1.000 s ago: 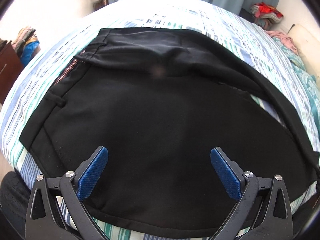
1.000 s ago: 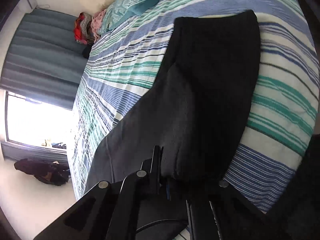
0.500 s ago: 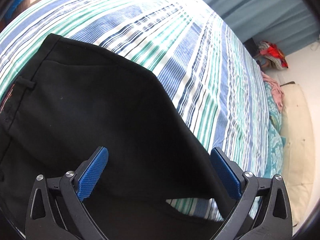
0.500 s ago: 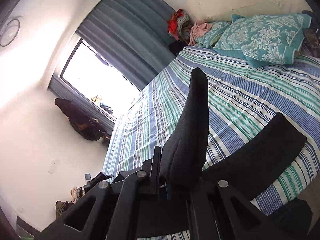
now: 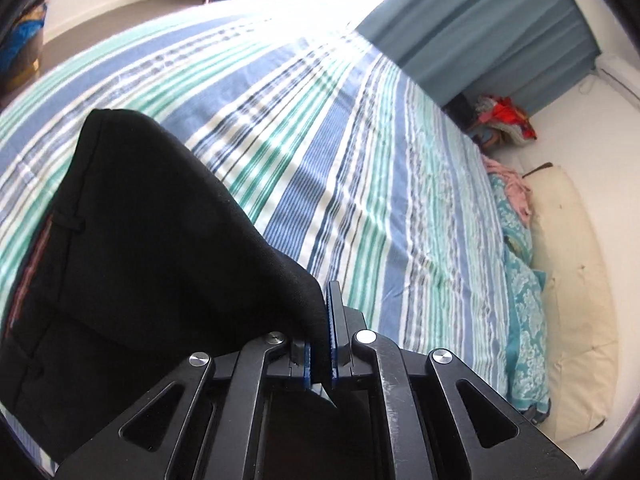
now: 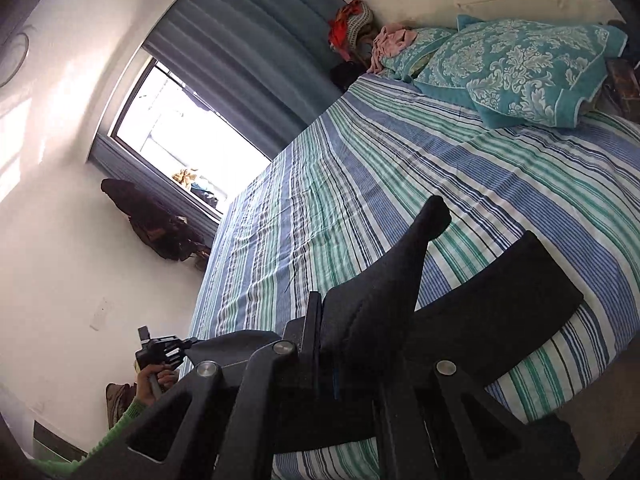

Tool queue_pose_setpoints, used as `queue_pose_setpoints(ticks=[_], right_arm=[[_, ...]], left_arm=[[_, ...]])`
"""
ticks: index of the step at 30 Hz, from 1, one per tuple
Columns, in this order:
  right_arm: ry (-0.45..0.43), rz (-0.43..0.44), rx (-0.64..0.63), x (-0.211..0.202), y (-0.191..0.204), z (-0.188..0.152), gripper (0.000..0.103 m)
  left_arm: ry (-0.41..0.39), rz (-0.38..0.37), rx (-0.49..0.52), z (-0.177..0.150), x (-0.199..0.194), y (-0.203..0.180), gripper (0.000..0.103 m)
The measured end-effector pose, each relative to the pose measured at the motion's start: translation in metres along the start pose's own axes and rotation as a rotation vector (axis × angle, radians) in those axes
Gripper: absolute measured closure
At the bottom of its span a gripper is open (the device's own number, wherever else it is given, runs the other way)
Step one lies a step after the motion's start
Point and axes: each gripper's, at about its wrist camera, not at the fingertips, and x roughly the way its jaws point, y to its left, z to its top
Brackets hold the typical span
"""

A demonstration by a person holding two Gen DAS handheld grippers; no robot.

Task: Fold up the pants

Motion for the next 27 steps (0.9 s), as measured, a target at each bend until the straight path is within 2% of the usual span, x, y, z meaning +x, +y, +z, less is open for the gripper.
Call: queue_pose_setpoints(ticks=[3, 5, 6, 8, 9, 11, 13, 14, 16, 18, 20, 22, 24, 26, 27], right_arm=[[-0.037, 0.046, -0.005, 0.008, -0.001, 0.027, 0.099], [-0.025, 0.045, 0.002, 0.018, -0.012, 0.035, 0.099], [-0.004, 0.034, 0.016, 0.026, -0.022, 0.034, 0.099], [0.066, -0.040, 0.045, 0.050, -0.051, 0.021, 0.098], [0.117, -0.106, 0.051, 0.064, -0.069, 0.010, 0.098], [0.239, -0.246, 0.061, 0.093, -0.106, -0.016, 0.098], [0.326, -0.329, 0.111, 0.107, -0.135, -0.037, 0.098], [0.339, -0.346, 0.129, 0.107, -0.144, -0.044, 0.098], [0.321, -0.336, 0.134, 0.101, -0.150, -0.049, 0.093], [0.303, -0.326, 0.135, 0.093, -0.152, -0.049, 0.093], [0.291, -0.319, 0.136, 0.087, -0.154, -0.046, 0.083], [0.262, -0.301, 0.156, 0.080, -0.156, -0.043, 0.063], [0.227, -0.287, 0.182, 0.075, -0.158, -0.038, 0.058], [0.214, -0.282, 0.199, 0.074, -0.163, -0.030, 0.061], [0.220, -0.298, 0.188, 0.077, -0.161, -0.026, 0.093]], left_arm=[[-0.142, -0.030, 0.046, -0.032, -0.069, 0.011, 0.096], [-0.147, 0.009, 0.047, -0.072, -0.085, 0.036, 0.092], [-0.117, 0.040, 0.047, -0.097, -0.081, 0.048, 0.092], [-0.011, 0.134, 0.053, -0.147, -0.054, 0.073, 0.093], [0.051, 0.170, 0.043, -0.166, -0.035, 0.085, 0.094], [0.147, 0.187, -0.026, -0.192, -0.012, 0.106, 0.095], [0.148, 0.177, -0.029, -0.198, -0.010, 0.105, 0.095], [0.142, 0.178, -0.005, -0.197, -0.010, 0.098, 0.095], [0.134, 0.169, 0.004, -0.192, -0.012, 0.092, 0.095], [0.139, 0.173, 0.000, -0.191, -0.008, 0.092, 0.095], [0.141, 0.179, 0.008, -0.193, -0.005, 0.091, 0.095], [0.140, 0.178, 0.018, -0.193, -0.006, 0.092, 0.095], [0.140, 0.172, 0.015, -0.198, -0.009, 0.091, 0.095], [0.138, 0.169, 0.011, -0.199, -0.010, 0.091, 0.095], [0.137, 0.167, 0.012, -0.200, -0.015, 0.095, 0.095]])
